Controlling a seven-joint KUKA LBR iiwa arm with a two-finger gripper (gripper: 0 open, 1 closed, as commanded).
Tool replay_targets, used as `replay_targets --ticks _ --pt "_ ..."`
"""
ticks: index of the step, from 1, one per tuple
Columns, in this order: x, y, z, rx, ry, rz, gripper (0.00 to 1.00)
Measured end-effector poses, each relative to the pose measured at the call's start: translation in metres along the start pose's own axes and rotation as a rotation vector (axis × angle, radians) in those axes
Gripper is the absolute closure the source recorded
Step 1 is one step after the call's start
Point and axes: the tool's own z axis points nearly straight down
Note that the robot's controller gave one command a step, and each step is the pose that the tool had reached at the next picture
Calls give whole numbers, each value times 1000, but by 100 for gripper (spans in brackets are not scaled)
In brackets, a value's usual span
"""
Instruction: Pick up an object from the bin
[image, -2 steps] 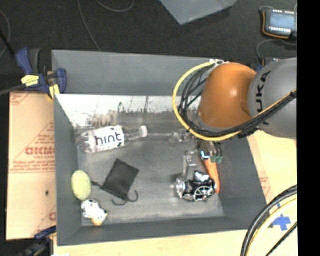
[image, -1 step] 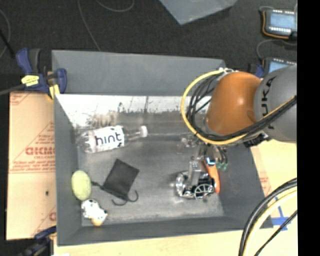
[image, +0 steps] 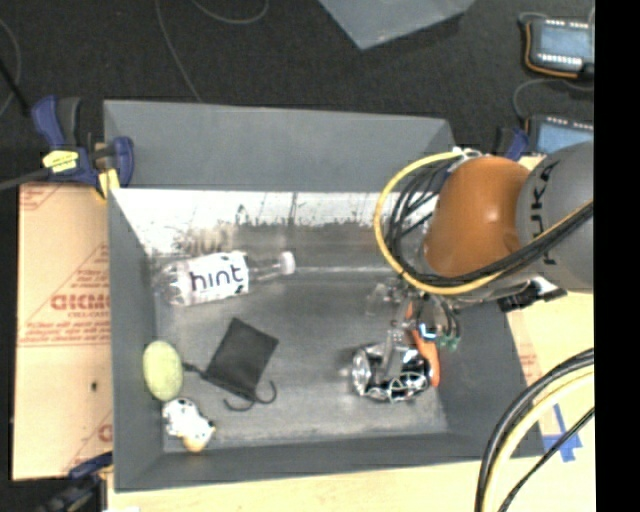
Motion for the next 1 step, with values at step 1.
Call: replay_targets --ticks 1 --pt "6 -6 23 2 -4 -69 0"
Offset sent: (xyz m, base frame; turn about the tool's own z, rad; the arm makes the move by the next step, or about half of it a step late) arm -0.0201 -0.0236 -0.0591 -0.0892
